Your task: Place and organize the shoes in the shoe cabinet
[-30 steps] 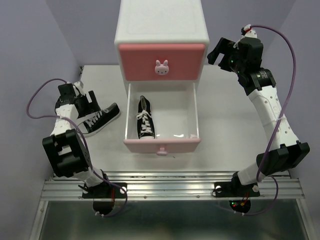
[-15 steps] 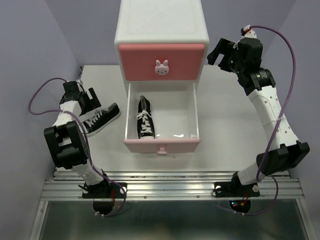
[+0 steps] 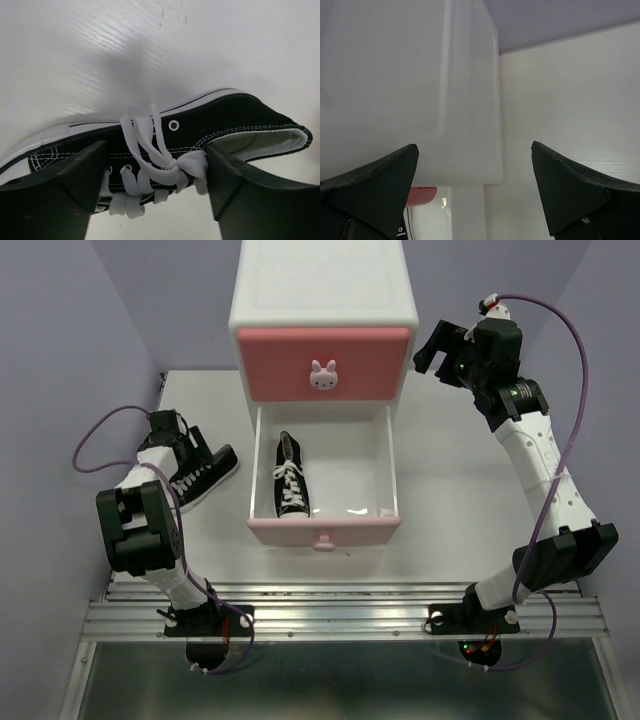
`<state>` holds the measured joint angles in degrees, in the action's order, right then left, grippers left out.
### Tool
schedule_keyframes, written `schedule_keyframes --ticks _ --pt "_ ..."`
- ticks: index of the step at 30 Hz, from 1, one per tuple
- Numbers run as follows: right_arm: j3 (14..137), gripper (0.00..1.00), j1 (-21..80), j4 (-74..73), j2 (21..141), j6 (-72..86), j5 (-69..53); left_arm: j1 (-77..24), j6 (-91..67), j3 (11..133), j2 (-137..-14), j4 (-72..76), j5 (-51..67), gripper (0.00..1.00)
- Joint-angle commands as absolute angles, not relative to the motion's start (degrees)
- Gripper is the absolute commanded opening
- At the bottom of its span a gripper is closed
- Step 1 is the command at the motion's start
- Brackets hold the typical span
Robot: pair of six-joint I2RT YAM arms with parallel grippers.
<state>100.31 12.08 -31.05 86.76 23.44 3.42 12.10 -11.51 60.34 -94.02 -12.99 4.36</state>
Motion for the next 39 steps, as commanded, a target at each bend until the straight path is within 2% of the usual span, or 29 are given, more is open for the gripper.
schedule_keyframes --ticks 1,2,3,4,5,6,10,16,19,23,33,36,39 --pt "100.0 1.0 12.2 -28.9 85.8 22.4 4.4 12.4 -15.1 59.5 -94.0 -13.7 -4.2 0.8" --pt "100.0 1.0 12.2 -28.8 85.9 22.5 4.4 12.5 -15.9 59.7 -94.3 -14.1 -4.7 0.72" --pt "100.1 1.0 12.2 -28.8 85.9 22.4 4.6 12.4 -16.4 60.1 -94.5 -14.9 -5.1 0.49" --pt "100.1 1.0 12.2 -28.9 86.0 22.3 4.9 12.4 -16.9 60.3 -94.6 -15.6 -5.2 0.36" --pt "100.0 1.0 12.2 -28.7 85.9 22.5 5.2 12.4 -17.7 60.4 -94.5 -16.9 -5.1 0.08" --pt "100.0 1.0 12.2 -28.7 85.9 22.5 5.3 12.5 -18.7 60.4 -94.5 -17.8 -5.1 0.0" --pt "99.8 1.0 12.2 -28.6 85.9 23.6 6.1 12.4 -21.7 60.1 -91.2 -21.3 -3.4 0.0" --pt "98.9 1.0 12.2 -27.9 85.0 24.7 7.1 12.3 -29.2 65.4 -76.9 -28.6 -3.2 0.0" --pt "98.5 1.0 12.2 -27.7 84.5 25.0 7.8 12.2 -38.3 68.4 -67.4 -29.8 1.4 0.0" --pt "98.3 1.0 12.2 -27.6 83.7 25.6 8.6 10.3 -45.6 72.4 -61.8 -32.8 4.0 0.0" --pt "96.1 1.0 12.2 -26.5 81.8 27.8 9.0 -1.4 -57.6 86.3 -57.9 -34.1 1.6 0.0" --pt "95.4 1.0 12.2 -26.4 81.5 27.9 8.3 -6.4 -61.3 86.6 -56.4 -33.6 -4.2 0.0" --pt "94.3 1.0 12.2 -26.3 80.8 28.6 8.9 -9.5 -65.3 84.2 -54.6 -30.7 -5.1 0.0"
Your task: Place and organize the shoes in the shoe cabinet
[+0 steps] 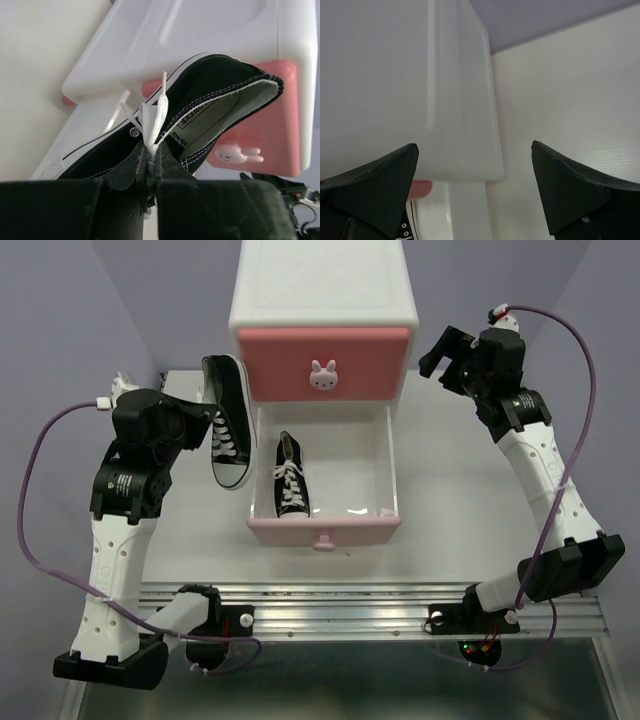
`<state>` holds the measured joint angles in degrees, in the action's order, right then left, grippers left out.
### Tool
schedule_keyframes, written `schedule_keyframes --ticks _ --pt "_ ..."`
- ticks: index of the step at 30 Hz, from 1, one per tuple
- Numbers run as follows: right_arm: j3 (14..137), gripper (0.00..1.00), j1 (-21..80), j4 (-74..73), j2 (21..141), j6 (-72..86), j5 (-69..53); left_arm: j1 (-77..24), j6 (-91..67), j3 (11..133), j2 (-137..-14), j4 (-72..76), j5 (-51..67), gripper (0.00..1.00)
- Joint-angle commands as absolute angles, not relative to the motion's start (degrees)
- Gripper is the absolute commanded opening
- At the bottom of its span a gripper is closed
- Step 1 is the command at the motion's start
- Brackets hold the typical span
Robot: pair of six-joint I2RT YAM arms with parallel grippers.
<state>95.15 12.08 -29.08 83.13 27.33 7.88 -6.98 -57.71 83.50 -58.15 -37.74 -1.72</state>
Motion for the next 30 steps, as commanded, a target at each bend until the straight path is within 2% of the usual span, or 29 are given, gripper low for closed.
schedule_keyframes --ticks 1,12,20,25,30 --pt "94.0 1.0 12.2 -26.3 80.6 28.7 9.1 -10.2 -65.9 83.7 -54.2 -30.0 -5.0 0.0" --pt "91.0 1.0 12.2 -25.1 79.0 29.2 9.0 -24.6 -72.5 81.9 -53.3 -31.6 -14.2 0.0" --pt "90.7 1.0 12.2 -25.2 78.3 27.2 10.0 -40.9 -75.1 76.2 -54.7 -27.3 -27.6 0.0" --pt "90.6 1.0 12.2 -25.2 77.9 26.1 9.9 -42.5 -75.9 70.1 -54.3 -21.4 -28.4 0.0" --pt "90.6 1.0 12.2 -25.3 77.7 25.2 10.3 -44.2 -78.7 69.3 -57.0 -21.5 -32.2 0.0"
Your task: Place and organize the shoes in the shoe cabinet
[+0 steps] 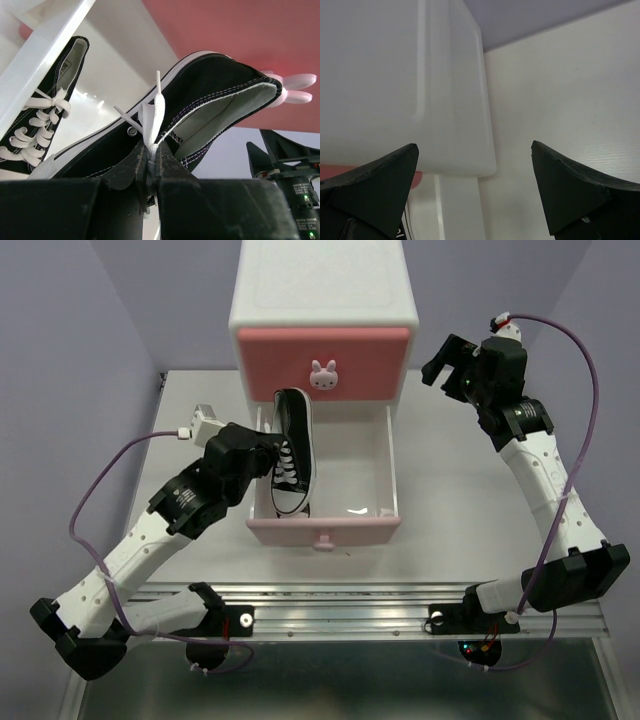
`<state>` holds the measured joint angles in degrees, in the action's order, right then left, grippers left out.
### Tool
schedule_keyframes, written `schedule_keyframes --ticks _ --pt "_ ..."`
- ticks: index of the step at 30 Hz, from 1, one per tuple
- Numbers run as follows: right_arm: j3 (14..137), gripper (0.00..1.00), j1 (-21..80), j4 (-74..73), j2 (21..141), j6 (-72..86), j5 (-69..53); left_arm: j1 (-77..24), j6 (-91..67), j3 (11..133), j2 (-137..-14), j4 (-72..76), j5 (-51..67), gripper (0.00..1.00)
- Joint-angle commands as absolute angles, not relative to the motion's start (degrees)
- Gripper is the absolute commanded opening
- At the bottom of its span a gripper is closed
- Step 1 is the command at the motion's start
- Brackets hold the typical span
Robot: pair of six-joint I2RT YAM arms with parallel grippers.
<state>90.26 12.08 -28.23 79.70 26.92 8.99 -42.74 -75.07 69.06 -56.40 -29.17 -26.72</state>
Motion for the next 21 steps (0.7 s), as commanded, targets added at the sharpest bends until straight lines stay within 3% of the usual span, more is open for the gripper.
schedule_keyframes --ticks 1,21 --pt "90.6 1.0 12.2 -25.2 77.6 25.4 10.1 -44.7 -80.2 68.9 -57.6 -21.5 -32.7 0.0" --pt "87.3 1.0 12.2 -25.6 74.9 25.9 11.4 -52.0 -88.0 69.0 -66.9 -20.8 -34.1 0.0"
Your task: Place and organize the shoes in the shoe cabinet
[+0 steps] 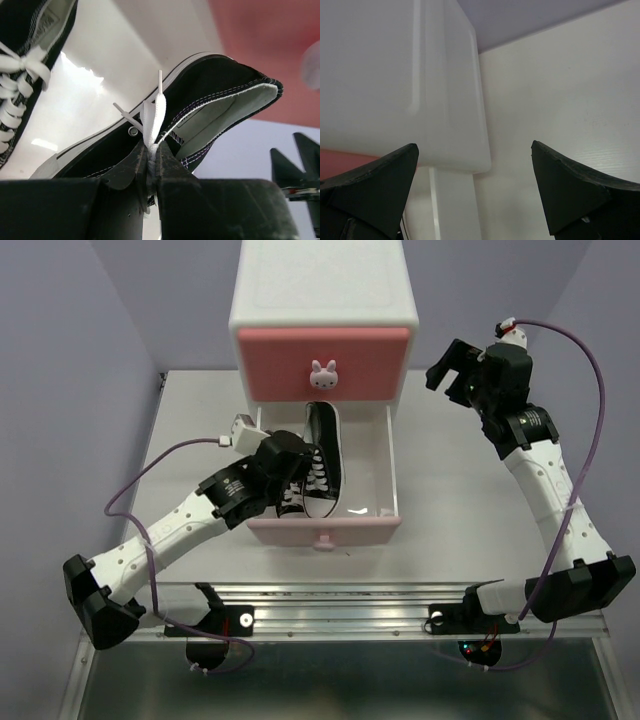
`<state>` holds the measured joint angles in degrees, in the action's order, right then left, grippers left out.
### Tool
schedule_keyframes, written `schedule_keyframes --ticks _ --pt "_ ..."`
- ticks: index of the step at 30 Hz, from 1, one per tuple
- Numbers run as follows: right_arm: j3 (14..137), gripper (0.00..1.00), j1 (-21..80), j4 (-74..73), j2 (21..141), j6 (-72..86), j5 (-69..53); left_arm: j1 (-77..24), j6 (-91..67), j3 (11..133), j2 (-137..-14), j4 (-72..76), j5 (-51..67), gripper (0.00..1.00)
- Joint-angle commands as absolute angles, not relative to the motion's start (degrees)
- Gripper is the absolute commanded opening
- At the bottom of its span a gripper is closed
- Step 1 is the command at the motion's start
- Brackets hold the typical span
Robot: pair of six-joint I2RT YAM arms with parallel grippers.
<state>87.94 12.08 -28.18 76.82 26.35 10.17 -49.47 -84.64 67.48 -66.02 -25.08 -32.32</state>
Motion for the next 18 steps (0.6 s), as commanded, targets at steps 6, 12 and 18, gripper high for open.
schedule_keyframes --ticks 6,12,18 --pt "87.3 1.0 12.2 -25.6 74.9 25.3 11.7 -52.8 -86.3 67.2 -68.6 -21.7 -34.6 0.0" --pt "86.5 1.0 12.2 -25.6 74.7 25.4 11.5 -52.8 -88.1 65.1 -71.3 -23.6 -34.1 0.0" --pt "86.7 1.0 12.2 -25.5 75.4 25.4 11.2 -52.8 -90.4 64.8 -74.8 -21.1 -34.0 0.0"
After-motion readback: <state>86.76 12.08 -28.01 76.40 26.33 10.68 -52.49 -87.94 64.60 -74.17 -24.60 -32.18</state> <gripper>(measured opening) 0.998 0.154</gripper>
